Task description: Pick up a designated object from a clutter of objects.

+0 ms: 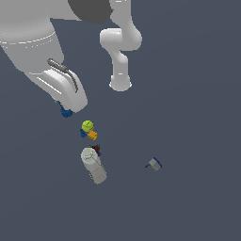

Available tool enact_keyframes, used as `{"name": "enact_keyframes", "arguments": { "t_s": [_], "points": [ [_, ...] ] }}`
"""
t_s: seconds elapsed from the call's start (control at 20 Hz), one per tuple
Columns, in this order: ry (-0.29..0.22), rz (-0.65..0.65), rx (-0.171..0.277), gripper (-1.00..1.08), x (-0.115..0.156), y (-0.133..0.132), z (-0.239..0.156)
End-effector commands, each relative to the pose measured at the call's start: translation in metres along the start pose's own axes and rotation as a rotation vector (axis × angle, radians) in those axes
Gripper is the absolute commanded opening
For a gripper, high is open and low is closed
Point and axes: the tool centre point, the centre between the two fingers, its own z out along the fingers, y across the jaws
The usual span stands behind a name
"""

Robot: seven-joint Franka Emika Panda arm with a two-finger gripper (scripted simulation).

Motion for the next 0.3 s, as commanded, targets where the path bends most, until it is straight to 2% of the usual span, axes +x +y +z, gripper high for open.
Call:
{"name": "enact_keyframes", "arguments": {
  "t_s": [0.0, 0.25],
  "points": [
    [0.000, -0.001, 0.000, -1.00, 0.0044, 0.0023, -0.0043],
    [0.000, -0.001, 0.000, -1.00, 0.0074, 0.0039, -0.0072]
  ]
}}
